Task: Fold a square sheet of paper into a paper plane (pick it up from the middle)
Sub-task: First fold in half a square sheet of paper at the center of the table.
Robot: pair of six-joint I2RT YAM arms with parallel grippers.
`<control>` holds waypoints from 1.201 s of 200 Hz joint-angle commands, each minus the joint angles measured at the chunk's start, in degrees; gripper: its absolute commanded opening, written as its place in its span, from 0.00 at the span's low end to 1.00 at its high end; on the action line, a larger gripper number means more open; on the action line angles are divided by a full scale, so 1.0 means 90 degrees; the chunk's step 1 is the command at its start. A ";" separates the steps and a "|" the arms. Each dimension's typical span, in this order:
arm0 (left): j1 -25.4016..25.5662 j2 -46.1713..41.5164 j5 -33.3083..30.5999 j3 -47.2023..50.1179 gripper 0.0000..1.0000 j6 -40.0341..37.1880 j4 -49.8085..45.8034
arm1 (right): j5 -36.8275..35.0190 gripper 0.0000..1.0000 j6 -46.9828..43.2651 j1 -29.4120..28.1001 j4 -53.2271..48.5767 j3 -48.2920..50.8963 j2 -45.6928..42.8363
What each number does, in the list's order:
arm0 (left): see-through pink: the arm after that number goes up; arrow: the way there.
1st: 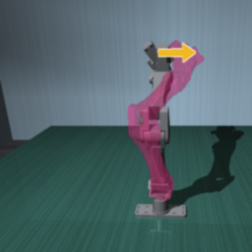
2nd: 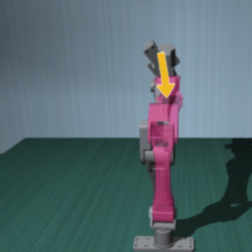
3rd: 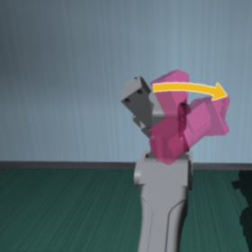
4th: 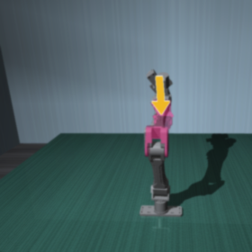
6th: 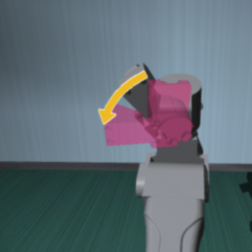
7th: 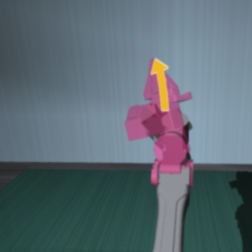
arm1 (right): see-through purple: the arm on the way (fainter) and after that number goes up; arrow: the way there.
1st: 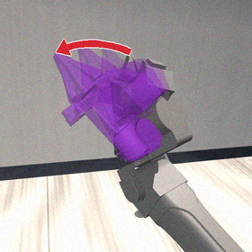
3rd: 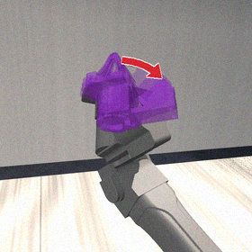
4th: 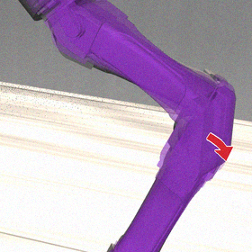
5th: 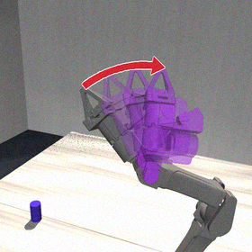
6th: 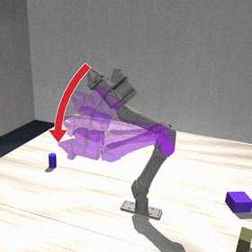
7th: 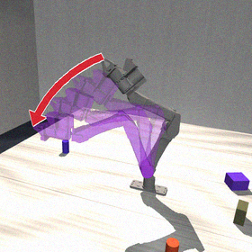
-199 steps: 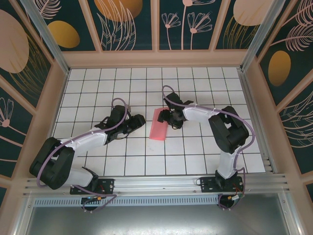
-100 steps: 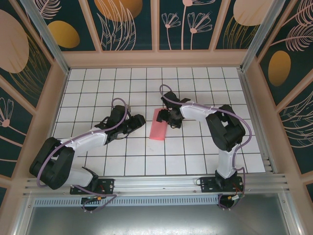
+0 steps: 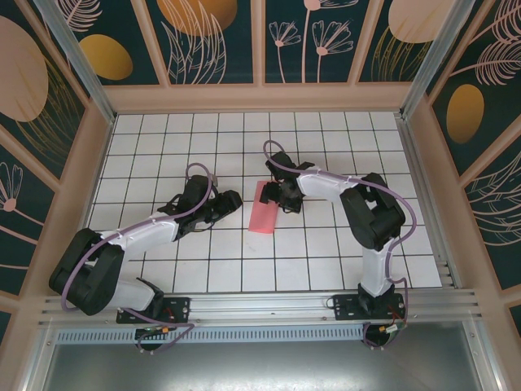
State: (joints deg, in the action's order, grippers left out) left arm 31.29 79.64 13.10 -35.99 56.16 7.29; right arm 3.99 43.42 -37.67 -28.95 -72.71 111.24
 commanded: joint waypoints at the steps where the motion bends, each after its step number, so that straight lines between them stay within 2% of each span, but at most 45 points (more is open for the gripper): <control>1: -0.0001 -0.0020 0.0094 -0.0068 0.58 -0.0126 0.0078 | -0.0196 0.83 0.0055 -0.0023 -0.0078 0.0208 0.0650; 87: 0.0000 0.0038 0.0155 -0.0054 0.58 -0.0113 0.0123 | -0.0394 0.84 -0.0027 -0.0031 -0.0367 0.0075 0.0782; 113: 0.0000 0.0122 0.0239 -0.0054 0.54 -0.0106 0.0212 | -0.0438 0.84 0.0035 -0.0033 -0.0366 0.0122 0.0798; 166: -0.0004 0.0514 0.0672 -0.0136 0.34 -0.0065 0.0561 | -0.0458 0.84 0.0097 -0.0043 -0.0372 0.0128 0.0919; 208: -0.0007 0.1129 0.1044 -0.0501 0.07 -0.0058 0.0644 | -0.0497 0.84 0.0092 -0.0047 -0.0343 0.0237 0.0933; 225: -0.0003 0.1390 0.1160 -0.0650 0.01 -0.0059 0.0638 | -0.0510 0.84 0.0077 -0.0062 -0.0329 0.0237 0.0949; 240: -0.0001 0.1554 0.1169 -0.0752 0.01 -0.0054 0.0627 | -0.0512 0.84 0.0068 -0.0065 -0.0337 0.0246 0.0957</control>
State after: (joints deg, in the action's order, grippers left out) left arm 31.29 91.44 21.43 -40.36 55.83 11.42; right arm 1.45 43.88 -38.59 -31.31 -74.67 112.92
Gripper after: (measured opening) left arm 0.065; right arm 0.843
